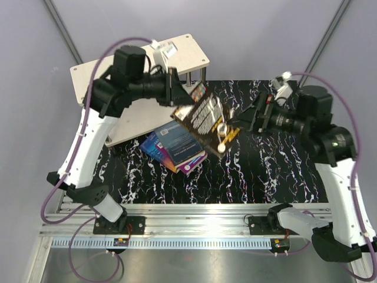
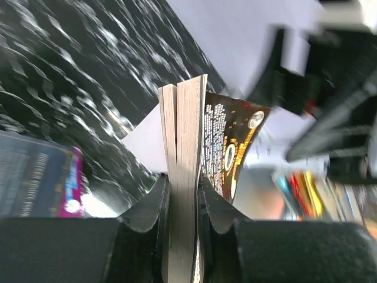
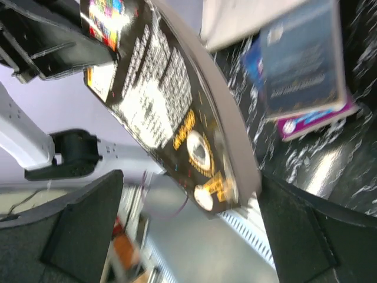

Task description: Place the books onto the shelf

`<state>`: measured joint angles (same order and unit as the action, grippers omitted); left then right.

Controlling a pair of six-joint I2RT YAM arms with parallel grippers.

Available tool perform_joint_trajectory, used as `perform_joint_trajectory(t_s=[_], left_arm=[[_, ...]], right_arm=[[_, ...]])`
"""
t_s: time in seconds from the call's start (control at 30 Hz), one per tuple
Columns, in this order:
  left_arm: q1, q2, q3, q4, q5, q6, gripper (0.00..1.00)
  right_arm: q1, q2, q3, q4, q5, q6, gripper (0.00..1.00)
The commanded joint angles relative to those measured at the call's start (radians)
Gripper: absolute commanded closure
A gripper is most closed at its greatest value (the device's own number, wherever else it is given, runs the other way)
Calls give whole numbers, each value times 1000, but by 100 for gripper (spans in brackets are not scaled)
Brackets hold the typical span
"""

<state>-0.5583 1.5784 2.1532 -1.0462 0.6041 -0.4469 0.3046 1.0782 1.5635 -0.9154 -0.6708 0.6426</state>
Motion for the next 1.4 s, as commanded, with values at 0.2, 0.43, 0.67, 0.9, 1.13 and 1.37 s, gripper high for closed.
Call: perform_joint_trajectory(t_s=[0.2,0.43,0.67,0.9,1.13,1.37], left_arm=[[306,32,134,228,-421,-260,100],[414,63,135,388,-460,-288,100],[483,98,165,289,-507,-302,100],[492,101,53,224,-512,-230,93],[523,115,47,150,-553,-165,56],[581,158,173,-83,-712,-167,1]], right_arm=[[4,-116,190,-208,237,40,0],[4,-195,61,-204,206,88,0],[4,-189,72,-231,231,72,0],[4,-189,44,-211,218,74,0],[4,-182,17,-194,195,81,0],[4,-178,10,-200,185,83,0]])
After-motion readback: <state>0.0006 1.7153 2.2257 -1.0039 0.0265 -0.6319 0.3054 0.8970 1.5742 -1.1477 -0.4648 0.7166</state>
